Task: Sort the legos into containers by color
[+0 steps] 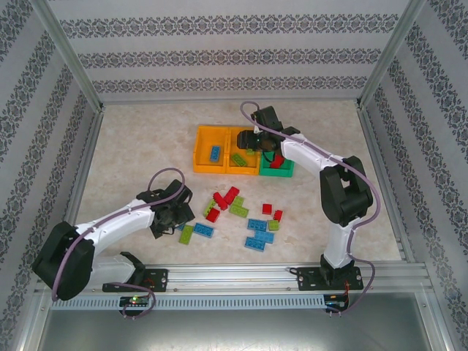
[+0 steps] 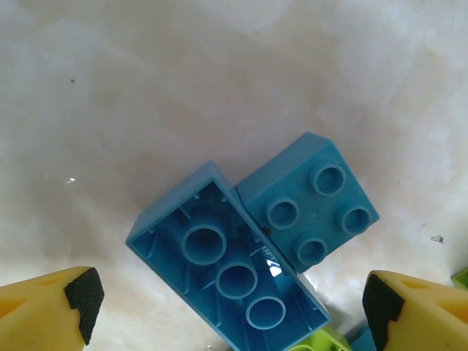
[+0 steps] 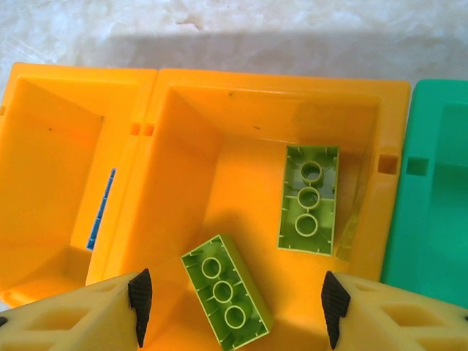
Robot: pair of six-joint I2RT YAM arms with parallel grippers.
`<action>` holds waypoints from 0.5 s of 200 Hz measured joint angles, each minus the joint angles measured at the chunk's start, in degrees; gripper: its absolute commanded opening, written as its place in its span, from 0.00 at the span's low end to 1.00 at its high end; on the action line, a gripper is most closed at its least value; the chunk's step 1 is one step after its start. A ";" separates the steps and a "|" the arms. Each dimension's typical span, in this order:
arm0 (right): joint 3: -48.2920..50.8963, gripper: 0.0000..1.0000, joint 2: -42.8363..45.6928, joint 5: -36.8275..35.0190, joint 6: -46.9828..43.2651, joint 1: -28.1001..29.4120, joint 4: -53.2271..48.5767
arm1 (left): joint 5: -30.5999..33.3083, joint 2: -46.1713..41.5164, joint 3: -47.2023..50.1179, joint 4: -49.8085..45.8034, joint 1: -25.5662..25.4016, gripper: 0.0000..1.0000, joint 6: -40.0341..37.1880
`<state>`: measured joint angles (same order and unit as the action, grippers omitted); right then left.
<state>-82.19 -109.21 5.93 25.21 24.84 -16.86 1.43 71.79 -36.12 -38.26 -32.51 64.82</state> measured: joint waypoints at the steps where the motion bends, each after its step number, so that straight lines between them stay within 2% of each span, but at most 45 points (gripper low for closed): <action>1: 0.07 0.65 0.00 0.00 -0.02 0.00 0.00 | -0.02 0.02 0.00 0.04 0.00 0.90 0.02; 27: 1.07 0.65 0.00 0.15 0.00 0.00 0.00 | -0.61 0.22 0.00 1.33 0.00 0.88 1.16; 70: 1.49 0.65 0.00 0.59 0.02 -0.74 0.02 | -0.59 0.24 0.00 2.84 0.00 0.73 2.58; 100: 1.49 0.66 0.00 0.61 0.02 -1.11 0.02 | -0.85 0.85 0.07 3.45 0.00 0.66 2.86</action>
<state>-80.71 -109.21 6.55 25.23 23.73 -16.84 0.58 72.64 -36.05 -34.81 -32.51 67.68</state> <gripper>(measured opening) 0.655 0.684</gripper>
